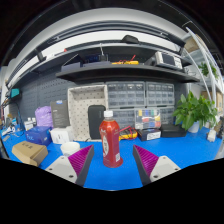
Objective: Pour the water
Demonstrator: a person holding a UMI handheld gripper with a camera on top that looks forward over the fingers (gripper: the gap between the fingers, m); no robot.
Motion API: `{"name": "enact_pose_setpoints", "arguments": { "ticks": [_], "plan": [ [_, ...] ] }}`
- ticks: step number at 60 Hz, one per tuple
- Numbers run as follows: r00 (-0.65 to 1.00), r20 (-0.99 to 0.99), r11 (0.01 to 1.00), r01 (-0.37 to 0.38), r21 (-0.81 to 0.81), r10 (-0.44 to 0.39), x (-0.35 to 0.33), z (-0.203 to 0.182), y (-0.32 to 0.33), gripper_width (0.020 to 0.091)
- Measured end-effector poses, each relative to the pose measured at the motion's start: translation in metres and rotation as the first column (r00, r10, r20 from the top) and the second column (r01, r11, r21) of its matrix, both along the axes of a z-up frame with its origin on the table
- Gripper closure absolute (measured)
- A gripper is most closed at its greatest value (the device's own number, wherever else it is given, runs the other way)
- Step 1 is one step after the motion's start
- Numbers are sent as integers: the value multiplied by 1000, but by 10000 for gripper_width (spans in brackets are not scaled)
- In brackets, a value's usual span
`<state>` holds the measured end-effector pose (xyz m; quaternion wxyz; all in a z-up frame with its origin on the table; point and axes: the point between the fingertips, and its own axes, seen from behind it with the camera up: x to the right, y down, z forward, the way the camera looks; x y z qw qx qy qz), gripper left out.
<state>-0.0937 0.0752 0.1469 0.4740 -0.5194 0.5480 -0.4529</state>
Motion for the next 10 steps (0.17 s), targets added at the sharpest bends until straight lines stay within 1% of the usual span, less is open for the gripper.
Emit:
{"name": "enact_pose_setpoints", "arguments": {
  "ticks": [10],
  "plan": [
    [1000,1,1000,4,-7,-4,-4,3,-2,312]
  ]
}}
